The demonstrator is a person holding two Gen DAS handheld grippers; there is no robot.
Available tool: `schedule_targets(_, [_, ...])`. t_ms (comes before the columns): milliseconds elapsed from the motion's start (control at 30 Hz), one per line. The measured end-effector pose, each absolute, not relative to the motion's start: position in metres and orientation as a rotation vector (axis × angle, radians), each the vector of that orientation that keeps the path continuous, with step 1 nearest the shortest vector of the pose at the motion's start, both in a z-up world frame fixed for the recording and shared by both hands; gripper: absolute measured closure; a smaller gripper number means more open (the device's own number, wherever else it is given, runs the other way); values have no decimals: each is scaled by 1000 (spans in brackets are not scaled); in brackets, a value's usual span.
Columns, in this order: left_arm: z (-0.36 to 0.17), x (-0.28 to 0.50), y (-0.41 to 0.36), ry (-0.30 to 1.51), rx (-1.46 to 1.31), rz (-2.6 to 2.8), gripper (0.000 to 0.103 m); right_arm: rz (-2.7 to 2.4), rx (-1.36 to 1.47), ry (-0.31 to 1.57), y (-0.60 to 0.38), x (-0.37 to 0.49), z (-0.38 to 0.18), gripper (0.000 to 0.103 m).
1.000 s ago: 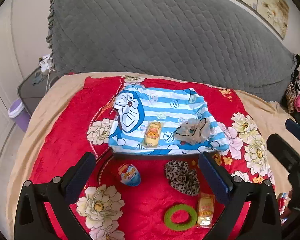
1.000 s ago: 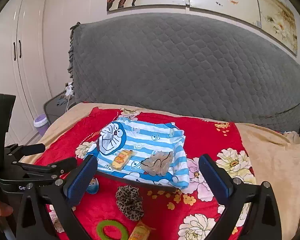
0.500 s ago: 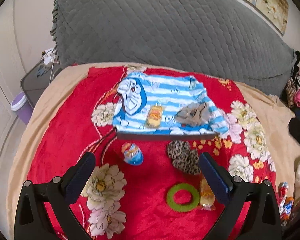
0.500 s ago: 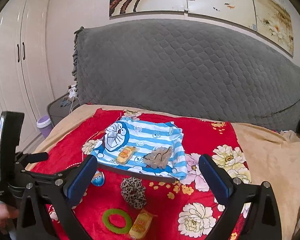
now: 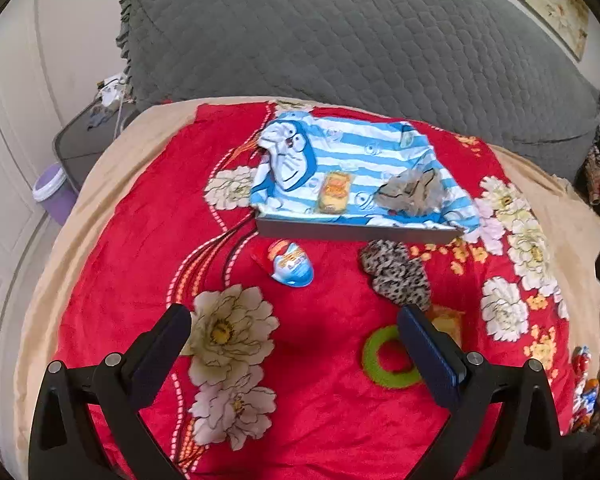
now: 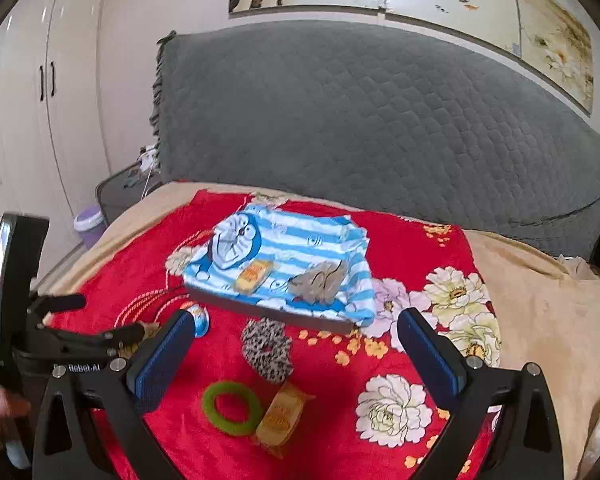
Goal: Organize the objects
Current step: 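Move the right tool toward the green fuzzy ring while the left tool approaches the Kinder egg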
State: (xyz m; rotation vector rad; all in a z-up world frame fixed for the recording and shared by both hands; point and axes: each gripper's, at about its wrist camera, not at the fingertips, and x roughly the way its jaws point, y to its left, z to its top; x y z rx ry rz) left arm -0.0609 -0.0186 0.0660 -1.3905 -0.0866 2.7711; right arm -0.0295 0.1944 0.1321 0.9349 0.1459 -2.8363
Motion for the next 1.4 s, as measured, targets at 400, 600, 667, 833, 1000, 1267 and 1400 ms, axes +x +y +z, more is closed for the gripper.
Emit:
schedule_targets(400, [59,-56,-36,-133,-1428,2775,0,-2747,1016,263,162,-11,100,1])
schedule_targets(600, [53,-55,-41,-144,-1444,2771,0,-2724,1035,307,155,-5,89,1])
schedule_targets(667, [50,-55,-42,-149,-1449,2771,0,-2714,1043,305,153,-3,86,1])
schedule_targets(833, [42,-57,-43,-155,-1460,2765,0,-2690,1054,333,146,-1,76,1])
schedule_targets(1000, [36,-60,-45,-176,-1471,2751,0,-2665,1053,350,138,0,66,1])
schedule_targets(1267, [24,-67,-50,-195,-1489,2743,0,-2620,1116,366,128,1,45,1])
schedule_targets(1400, [17,-74,-52,-210,-1501,2738,0,-2582,1146,369,125,-3,32,1])
